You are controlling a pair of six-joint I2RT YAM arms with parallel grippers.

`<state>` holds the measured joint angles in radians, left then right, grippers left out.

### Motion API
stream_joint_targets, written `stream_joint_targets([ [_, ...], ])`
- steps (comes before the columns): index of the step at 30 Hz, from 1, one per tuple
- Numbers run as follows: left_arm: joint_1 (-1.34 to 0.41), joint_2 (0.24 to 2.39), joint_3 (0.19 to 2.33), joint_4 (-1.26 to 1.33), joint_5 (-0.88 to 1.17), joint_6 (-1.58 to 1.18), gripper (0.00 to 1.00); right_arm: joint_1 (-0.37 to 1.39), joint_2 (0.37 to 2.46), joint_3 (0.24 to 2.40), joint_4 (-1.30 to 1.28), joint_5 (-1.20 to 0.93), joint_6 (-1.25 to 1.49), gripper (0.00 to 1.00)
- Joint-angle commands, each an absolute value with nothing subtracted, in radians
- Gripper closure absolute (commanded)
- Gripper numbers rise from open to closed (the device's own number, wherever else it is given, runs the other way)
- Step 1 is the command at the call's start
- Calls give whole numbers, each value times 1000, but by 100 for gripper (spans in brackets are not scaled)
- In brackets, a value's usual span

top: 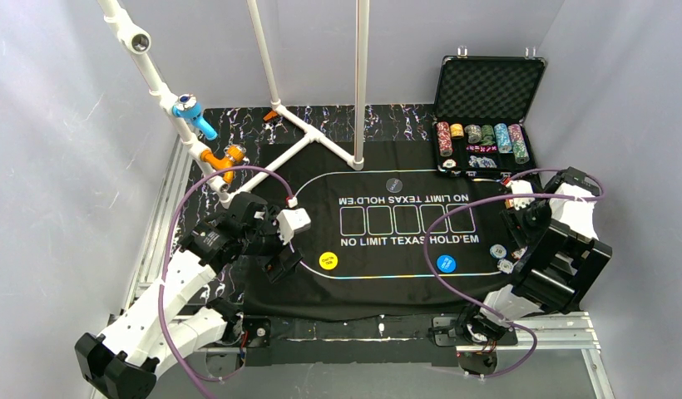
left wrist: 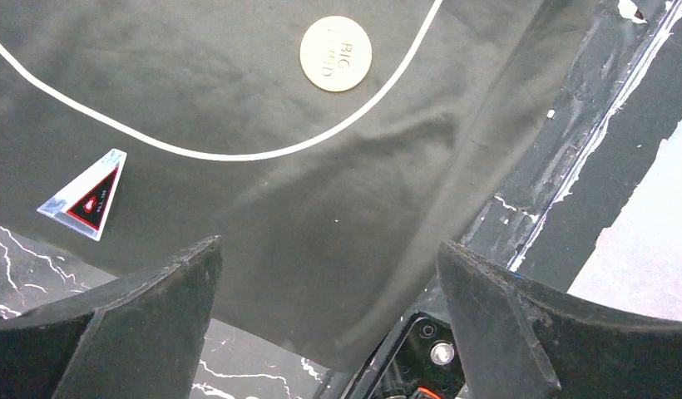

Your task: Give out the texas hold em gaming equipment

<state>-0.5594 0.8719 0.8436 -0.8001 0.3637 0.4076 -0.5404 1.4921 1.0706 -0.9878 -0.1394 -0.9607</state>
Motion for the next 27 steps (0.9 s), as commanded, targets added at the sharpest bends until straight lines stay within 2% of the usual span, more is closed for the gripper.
stream_joint_targets([
  [1, -563, 846, 824, -812, 381, 404, 1, -560, 1506, 1054, -994, -162, -1099, 38],
  [15, -563, 831, 813, -812, 382, 407, 1, -597, 1578, 1076, -962, -161, -1123, 41],
  [27, -563, 832, 818, -812, 381, 407, 1, -600, 1609, 1061, -901, -140, -1120, 38],
])
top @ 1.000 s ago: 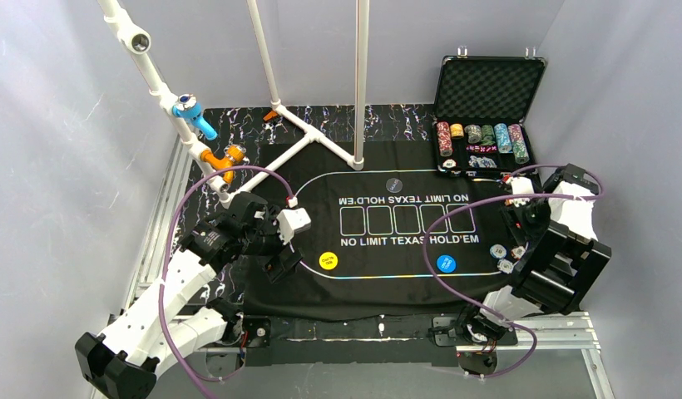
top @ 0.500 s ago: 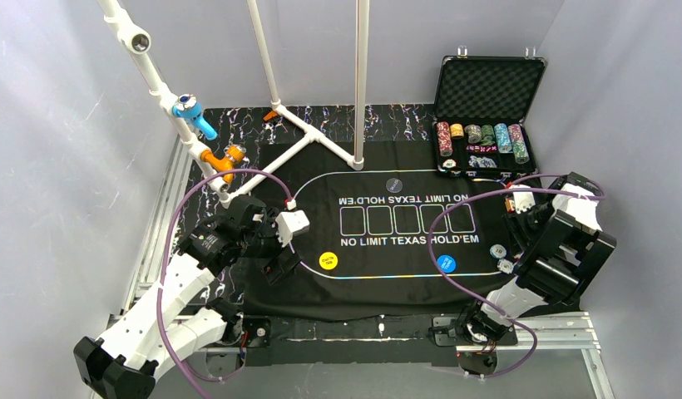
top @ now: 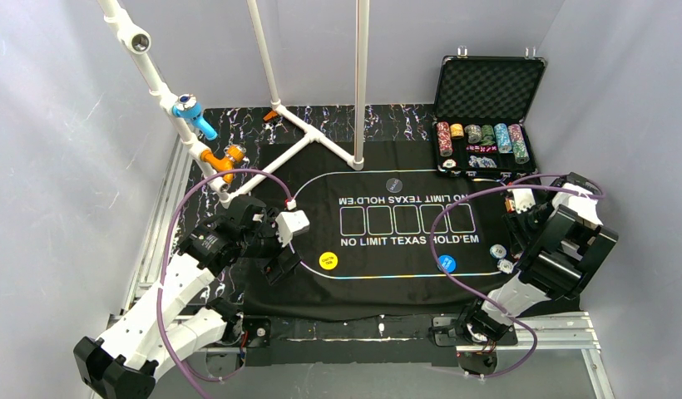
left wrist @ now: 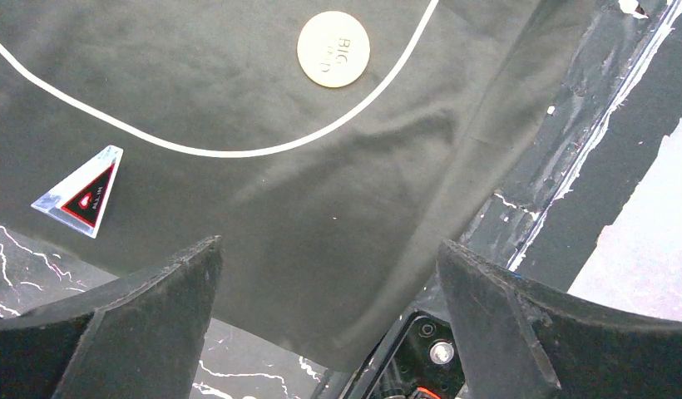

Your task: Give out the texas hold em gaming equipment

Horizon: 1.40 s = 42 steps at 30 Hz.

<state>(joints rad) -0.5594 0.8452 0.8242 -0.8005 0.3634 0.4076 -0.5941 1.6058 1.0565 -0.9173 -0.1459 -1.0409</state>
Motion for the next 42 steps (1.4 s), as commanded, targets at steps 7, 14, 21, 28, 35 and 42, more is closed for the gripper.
stream_joint_targets([
  [7, -563, 830, 815, -812, 382, 405, 1, -600, 1628, 1042, -858, -142, -1112, 38],
  [14, -563, 824, 805, -811, 377, 411, 1, -597, 1651, 986, -790, -147, -1107, 36],
  [21, -563, 825, 810, -808, 376, 411, 1, -590, 1651, 891, -724, -111, -1129, 45],
  [28, -563, 819, 805, -809, 376, 411, 1, -589, 1622, 973, -787, -120, -1124, 60],
  [35, -564, 816, 805, -807, 379, 408, 1, -574, 1588, 1060, -893, -163, -1125, 68],
  [42, -563, 816, 808, -806, 386, 404, 1, -473, 1509, 1110, -978, -194, -1083, 70],
])
